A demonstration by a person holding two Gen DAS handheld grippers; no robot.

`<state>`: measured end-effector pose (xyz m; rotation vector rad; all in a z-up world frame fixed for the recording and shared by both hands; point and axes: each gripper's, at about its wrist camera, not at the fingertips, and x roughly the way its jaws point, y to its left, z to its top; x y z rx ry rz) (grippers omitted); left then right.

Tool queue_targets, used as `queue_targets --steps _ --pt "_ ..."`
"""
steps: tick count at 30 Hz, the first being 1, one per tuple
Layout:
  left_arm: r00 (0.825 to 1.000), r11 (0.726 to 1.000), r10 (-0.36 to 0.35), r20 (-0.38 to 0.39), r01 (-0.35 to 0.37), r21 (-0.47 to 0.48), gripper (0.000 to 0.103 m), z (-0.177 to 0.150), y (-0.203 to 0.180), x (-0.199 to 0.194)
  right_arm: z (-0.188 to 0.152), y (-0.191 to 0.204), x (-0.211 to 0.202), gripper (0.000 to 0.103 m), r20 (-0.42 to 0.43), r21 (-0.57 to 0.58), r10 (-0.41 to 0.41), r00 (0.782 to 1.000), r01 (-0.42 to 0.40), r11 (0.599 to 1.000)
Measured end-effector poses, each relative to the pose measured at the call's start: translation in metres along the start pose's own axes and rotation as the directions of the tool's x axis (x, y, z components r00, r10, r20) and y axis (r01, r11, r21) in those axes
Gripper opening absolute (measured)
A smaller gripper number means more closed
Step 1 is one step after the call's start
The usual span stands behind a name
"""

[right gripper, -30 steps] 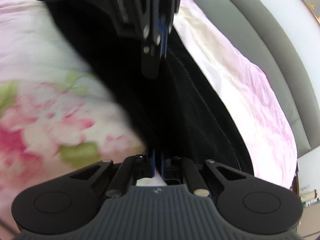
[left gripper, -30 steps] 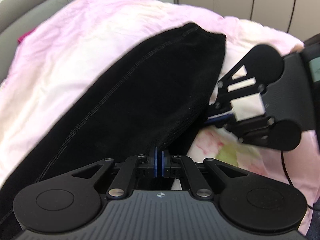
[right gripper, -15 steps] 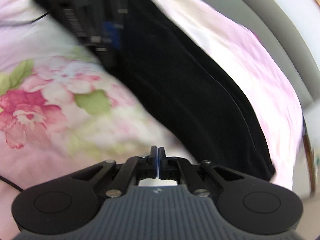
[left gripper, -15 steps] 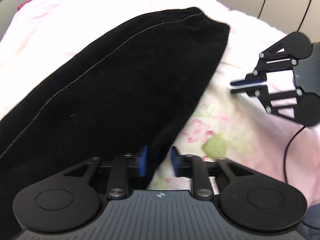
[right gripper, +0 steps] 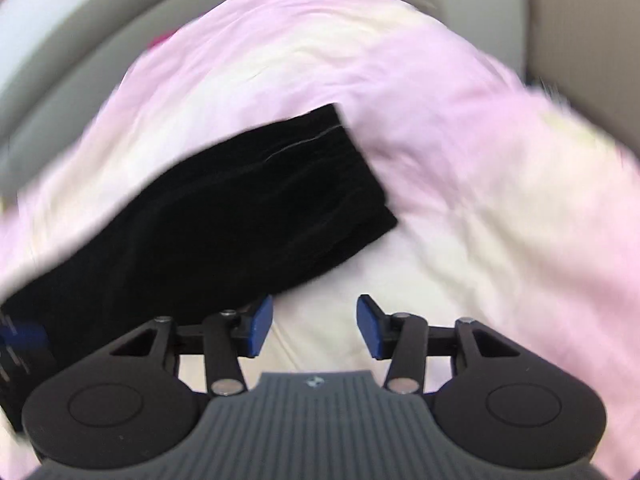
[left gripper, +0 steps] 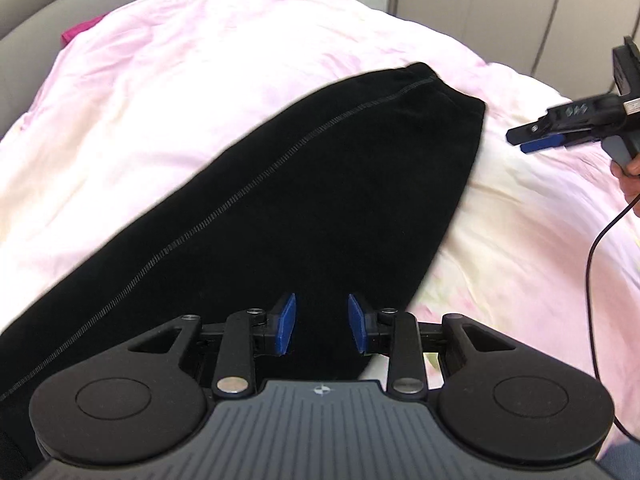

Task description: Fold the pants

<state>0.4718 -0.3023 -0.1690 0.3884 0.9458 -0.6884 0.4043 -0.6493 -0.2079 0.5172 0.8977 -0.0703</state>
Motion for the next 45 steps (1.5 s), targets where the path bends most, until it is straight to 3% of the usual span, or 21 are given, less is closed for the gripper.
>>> queue_targets --steps 3,9,21,27,34,37,40,45 --pt "1.0 1.0 0.021 -0.003 -0.021 0.007 0.037 0.015 0.0 0.013 0.008 -0.022 0.015 0.055 0.033 0.206 0.05 0.998 -0.056 0.977" --pt "0.998 0.995 0.065 -0.021 -0.063 0.071 0.034 0.041 -0.004 0.046 0.038 -0.054 0.059 0.058 0.074 0.406 0.104 0.992 -0.125 0.905" --pt "0.981 0.982 0.18 -0.066 -0.176 0.068 0.027 0.089 0.017 0.11 0.037 -0.08 0.099 0.045 0.183 0.506 0.228 0.956 -0.29 0.812" --pt "0.977 0.978 0.2 -0.073 -0.195 0.071 0.027 0.083 0.012 0.114 0.034 -0.076 0.083 0.035 0.243 0.452 0.25 0.937 -0.337 0.826" --pt "0.983 0.983 0.18 -0.044 -0.178 0.053 0.027 0.061 0.018 0.059 0.057 -0.04 0.029 0.033 0.276 0.335 0.251 0.928 -0.337 0.88" --pt "0.982 0.983 0.184 -0.051 -0.182 0.03 0.027 0.041 0.029 0.028 0.076 0.003 -0.002 0.032 0.267 0.218 0.216 0.939 -0.278 0.936" --pt "0.98 0.981 0.192 -0.047 -0.193 0.001 0.027 0.02 0.043 -0.004 0.091 0.057 -0.029 0.032 0.265 0.099 0.204 0.942 -0.237 0.966" --pt "0.98 0.978 0.196 -0.017 -0.197 -0.07 0.027 -0.015 0.077 -0.057 0.098 0.161 -0.059 0.031 0.254 -0.085 0.196 0.947 -0.18 0.98"
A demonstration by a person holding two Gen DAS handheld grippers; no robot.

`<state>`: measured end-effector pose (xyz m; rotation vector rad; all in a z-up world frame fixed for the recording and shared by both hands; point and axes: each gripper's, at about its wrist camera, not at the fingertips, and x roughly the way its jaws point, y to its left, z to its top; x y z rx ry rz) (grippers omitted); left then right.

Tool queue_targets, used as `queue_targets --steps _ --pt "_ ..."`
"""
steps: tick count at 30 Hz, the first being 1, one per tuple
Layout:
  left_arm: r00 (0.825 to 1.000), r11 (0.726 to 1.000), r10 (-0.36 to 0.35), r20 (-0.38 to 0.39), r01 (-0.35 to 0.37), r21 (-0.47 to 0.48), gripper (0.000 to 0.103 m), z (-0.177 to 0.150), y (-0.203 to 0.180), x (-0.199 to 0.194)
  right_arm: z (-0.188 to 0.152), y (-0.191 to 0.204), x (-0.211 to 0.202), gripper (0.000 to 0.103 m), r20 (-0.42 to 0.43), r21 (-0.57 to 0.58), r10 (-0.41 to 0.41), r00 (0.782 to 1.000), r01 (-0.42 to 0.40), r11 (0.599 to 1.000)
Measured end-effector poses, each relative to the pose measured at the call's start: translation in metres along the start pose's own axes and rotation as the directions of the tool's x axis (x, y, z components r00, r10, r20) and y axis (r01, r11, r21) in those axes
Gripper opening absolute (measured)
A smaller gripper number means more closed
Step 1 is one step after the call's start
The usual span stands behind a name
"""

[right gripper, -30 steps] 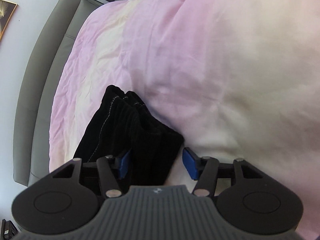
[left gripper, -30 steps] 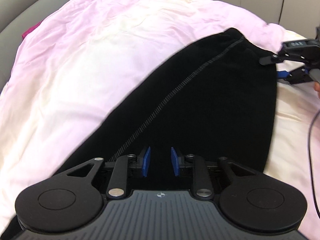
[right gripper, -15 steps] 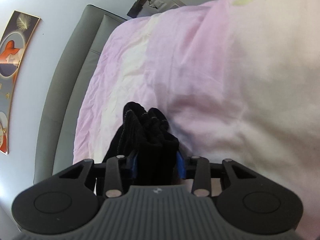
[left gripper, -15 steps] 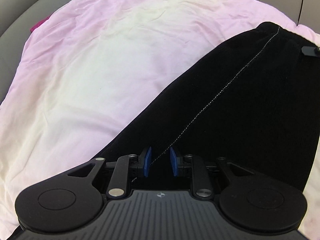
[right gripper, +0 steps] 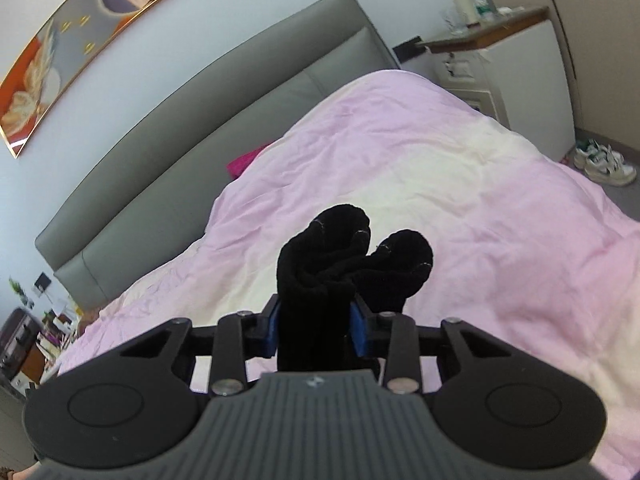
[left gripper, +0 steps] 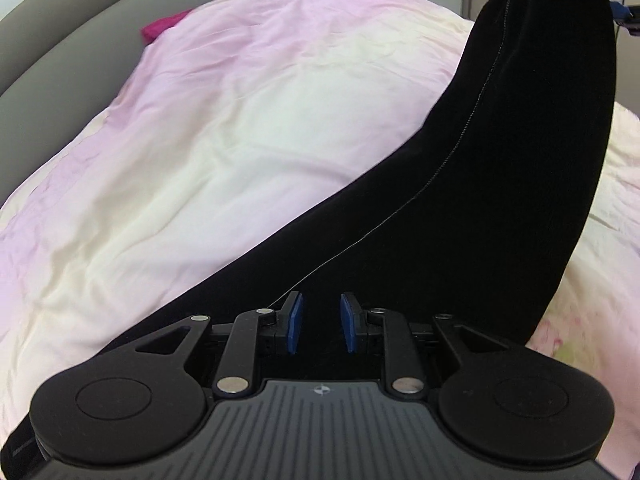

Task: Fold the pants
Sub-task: 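Fold the hems over toward the waistband with the right tool, then lower the hems onto the pants and open the right tool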

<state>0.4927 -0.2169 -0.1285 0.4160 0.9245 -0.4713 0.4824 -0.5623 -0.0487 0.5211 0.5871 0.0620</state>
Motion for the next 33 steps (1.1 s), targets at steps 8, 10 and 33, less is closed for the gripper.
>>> queue_targets --steps 8,10,33 --pt "0.999 0.982 0.004 0.032 0.002 -0.187 0.027 -0.073 0.085 -0.053 -0.04 0.182 0.037 0.031 -0.075 -0.264 0.036 0.996 -0.055 0.963" --pt "0.999 0.966 -0.007 0.035 0.016 -0.259 0.027 -0.101 0.106 -0.061 -0.067 0.226 0.051 0.031 -0.111 -0.328 0.04 0.993 -0.075 0.942" --pt "0.99 0.777 -0.045 0.134 0.119 -0.619 0.027 -0.228 0.157 -0.095 -0.305 0.341 0.11 0.058 -0.463 -0.601 -0.028 0.886 -0.291 0.744"
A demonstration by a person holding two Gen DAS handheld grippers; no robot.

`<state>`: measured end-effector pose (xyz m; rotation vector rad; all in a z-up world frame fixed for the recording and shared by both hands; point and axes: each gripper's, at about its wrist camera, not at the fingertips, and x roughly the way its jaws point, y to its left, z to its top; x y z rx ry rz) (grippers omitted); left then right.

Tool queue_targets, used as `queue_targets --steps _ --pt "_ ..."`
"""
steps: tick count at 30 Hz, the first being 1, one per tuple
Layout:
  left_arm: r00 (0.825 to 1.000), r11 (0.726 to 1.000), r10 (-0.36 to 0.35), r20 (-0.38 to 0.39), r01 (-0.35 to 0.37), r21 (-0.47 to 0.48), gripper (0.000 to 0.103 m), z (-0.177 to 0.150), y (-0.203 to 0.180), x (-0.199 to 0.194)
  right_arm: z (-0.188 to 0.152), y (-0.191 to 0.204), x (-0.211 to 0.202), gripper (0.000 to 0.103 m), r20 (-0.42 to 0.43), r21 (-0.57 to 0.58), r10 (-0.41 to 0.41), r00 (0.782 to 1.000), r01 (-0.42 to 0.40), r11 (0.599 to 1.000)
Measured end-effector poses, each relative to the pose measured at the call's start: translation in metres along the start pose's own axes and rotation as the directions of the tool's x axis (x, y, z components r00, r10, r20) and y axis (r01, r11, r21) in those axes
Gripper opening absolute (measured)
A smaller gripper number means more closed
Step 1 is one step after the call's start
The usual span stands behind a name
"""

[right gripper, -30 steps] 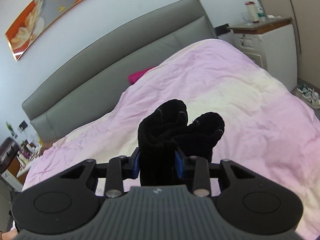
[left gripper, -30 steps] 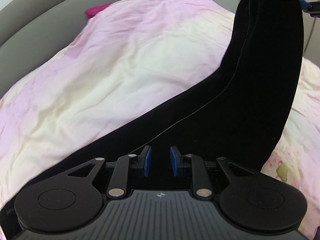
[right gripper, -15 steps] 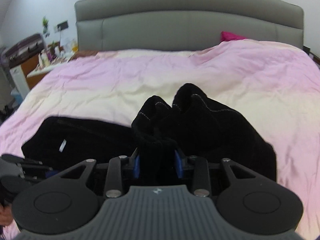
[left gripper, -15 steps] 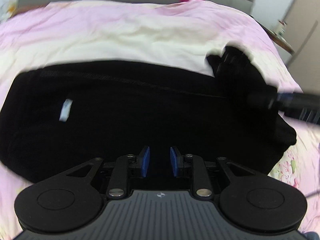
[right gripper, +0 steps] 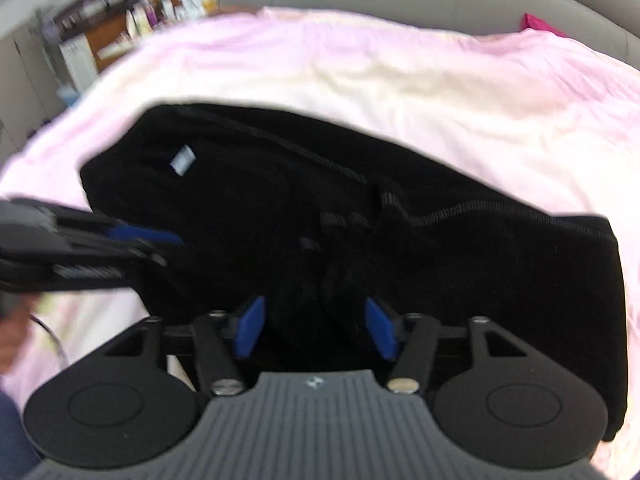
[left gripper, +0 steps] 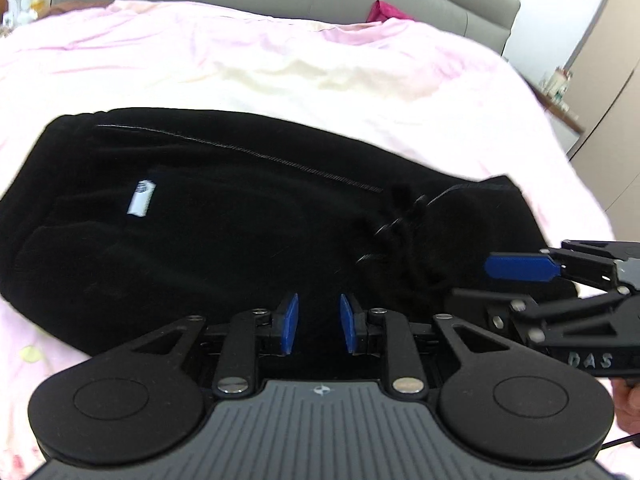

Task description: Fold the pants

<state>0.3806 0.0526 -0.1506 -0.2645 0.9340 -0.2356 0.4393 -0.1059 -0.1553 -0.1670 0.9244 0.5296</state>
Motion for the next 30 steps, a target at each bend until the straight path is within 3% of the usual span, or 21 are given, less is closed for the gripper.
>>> queue_targets --steps 3,4,5,9,10,11,13,18,23,27,29,30 --pt "1.0 0.998 -0.026 -0.009 0.025 -0.059 0.027 0.006 0.0 0.004 0.015 -0.01 0.008 0.056 -0.004 0.036 -0.037 0.999 0.037 0.999" --pt "0.999 0.997 -0.033 -0.011 0.032 -0.077 0.027 0.007 0.001 0.005 0.017 -0.015 0.015 0.048 -0.021 0.064 -0.037 0.999 0.039 0.997" --pt "0.999 0.995 -0.04 -0.014 0.038 -0.091 0.027 0.008 0.001 0.006 0.018 -0.02 0.025 0.044 -0.039 0.101 -0.027 0.999 0.03 0.994" --pt "0.996 0.987 -0.084 -0.037 0.078 -0.14 0.027 0.015 0.007 0.02 0.005 -0.039 0.06 0.04 -0.101 0.23 0.048 0.994 -0.024 0.973" --pt "0.994 0.984 -0.103 -0.043 0.095 -0.151 0.029 0.017 0.007 0.023 -0.001 -0.043 0.062 0.026 -0.09 0.255 0.054 0.994 -0.03 0.967" --pt "0.992 0.981 -0.121 -0.046 0.112 -0.157 0.034 0.019 0.007 0.026 -0.004 -0.047 0.06 0.021 -0.077 0.276 0.076 0.994 -0.051 0.96" --pt "0.988 0.976 -0.149 -0.042 0.14 -0.169 0.04 0.022 0.005 0.032 -0.009 -0.055 0.049 0.017 -0.042 0.308 0.122 0.992 -0.103 0.946" --pt "0.971 0.959 -0.235 -0.039 0.225 -0.173 0.055 0.029 -0.007 0.051 -0.02 -0.043 0.026 0.016 -0.036 0.234 0.172 0.984 -0.159 0.959" --pt "0.979 0.976 -0.188 -0.073 0.178 -0.122 0.06 0.033 -0.015 0.072 -0.034 -0.044 0.048 0.016 -0.027 0.265 0.19 0.981 -0.177 0.948" --pt "0.989 0.993 -0.111 -0.097 0.106 -0.057 0.062 0.033 -0.021 0.094 -0.04 -0.042 0.051 0.016 0.009 0.271 0.203 0.979 -0.198 0.942" --pt "0.989 0.992 -0.115 -0.087 0.11 -0.058 0.06 0.035 -0.022 0.101 -0.042 -0.045 0.056 0.016 0.017 0.288 0.215 0.976 -0.211 0.934" --pt "0.989 0.991 -0.127 -0.079 0.122 -0.061 0.054 0.034 -0.025 0.102 -0.043 -0.047 0.058 0.016 0.02 0.291 0.22 0.975 -0.216 0.932"
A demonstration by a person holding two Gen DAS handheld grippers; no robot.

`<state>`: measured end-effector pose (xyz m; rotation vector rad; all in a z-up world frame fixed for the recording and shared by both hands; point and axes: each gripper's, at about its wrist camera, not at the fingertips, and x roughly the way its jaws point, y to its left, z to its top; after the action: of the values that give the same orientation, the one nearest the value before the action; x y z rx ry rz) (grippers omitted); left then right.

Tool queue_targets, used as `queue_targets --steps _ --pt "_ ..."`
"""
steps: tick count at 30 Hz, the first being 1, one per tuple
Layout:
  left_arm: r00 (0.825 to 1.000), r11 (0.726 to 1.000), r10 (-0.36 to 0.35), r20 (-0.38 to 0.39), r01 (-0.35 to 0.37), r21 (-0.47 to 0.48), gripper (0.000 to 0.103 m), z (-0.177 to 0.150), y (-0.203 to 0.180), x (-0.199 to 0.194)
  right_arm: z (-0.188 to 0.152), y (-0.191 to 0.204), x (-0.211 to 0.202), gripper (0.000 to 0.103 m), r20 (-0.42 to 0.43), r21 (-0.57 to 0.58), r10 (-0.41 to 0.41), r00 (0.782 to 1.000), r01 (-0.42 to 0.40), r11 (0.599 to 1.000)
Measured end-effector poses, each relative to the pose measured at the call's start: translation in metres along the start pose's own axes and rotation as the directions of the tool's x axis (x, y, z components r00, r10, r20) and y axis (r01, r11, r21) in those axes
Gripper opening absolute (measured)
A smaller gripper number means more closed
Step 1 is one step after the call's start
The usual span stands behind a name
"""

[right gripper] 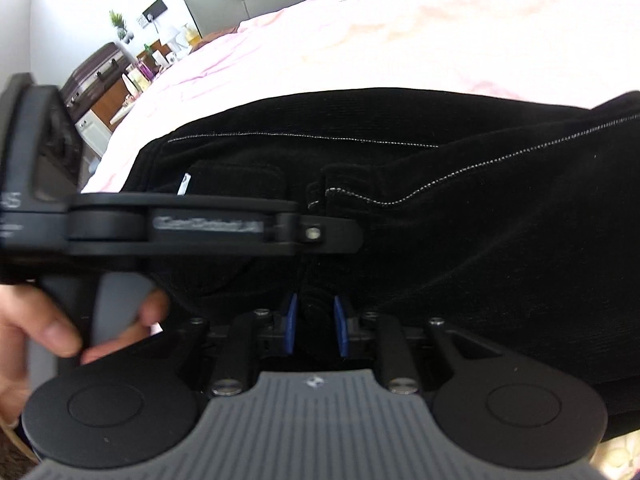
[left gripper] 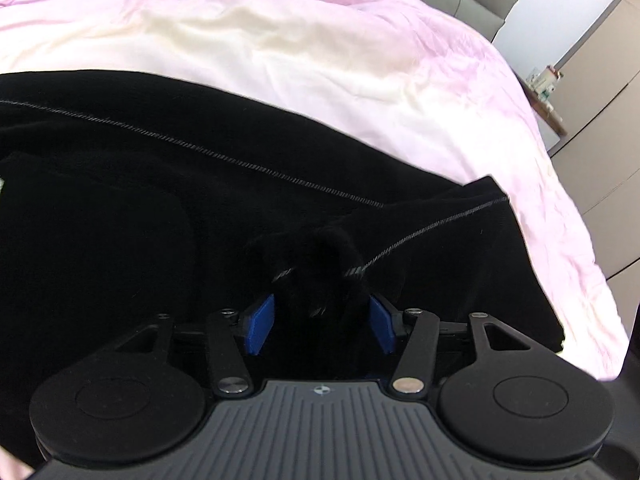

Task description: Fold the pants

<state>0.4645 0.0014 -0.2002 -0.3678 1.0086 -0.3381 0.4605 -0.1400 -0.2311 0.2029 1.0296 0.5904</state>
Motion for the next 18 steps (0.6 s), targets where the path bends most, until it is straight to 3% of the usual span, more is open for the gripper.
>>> queue_targets --steps 2,5,7,11,16,18 --pt "1.0 1.0 0.029 0.004 -0.029 0.006 0.033 0.002 -0.005 0.001 0.0 -0.002 0.0 0.017 0.003 -0.002 0.01 1.0 -0.01 1.0" --pt "0.999 0.999 0.039 0.026 -0.04 0.036 0.027 0.003 -0.012 -0.004 -0.002 -0.003 -0.012 0.025 0.025 -0.007 0.023 0.999 -0.023 1.0" --pt "0.998 0.997 0.043 0.05 -0.046 0.058 0.026 0.005 -0.019 -0.013 -0.009 -0.018 -0.032 0.038 0.036 0.015 0.036 0.999 -0.037 0.999" --pt "0.995 0.982 0.033 0.097 -0.05 0.181 0.024 0.023 -0.056 -0.031 -0.022 -0.029 -0.072 0.05 0.128 -0.016 0.006 0.992 -0.004 1.0" --pt "0.989 0.938 -0.013 0.144 -0.038 0.344 0.024 0.062 -0.126 -0.051 -0.04 -0.071 -0.136 0.047 0.214 0.01 -0.218 0.952 0.221 0.975" --pt "0.987 0.921 -0.036 0.155 -0.028 0.389 0.024 0.075 -0.155 -0.059 -0.048 -0.09 -0.158 0.041 0.208 0.026 -0.24 0.948 0.24 0.97"
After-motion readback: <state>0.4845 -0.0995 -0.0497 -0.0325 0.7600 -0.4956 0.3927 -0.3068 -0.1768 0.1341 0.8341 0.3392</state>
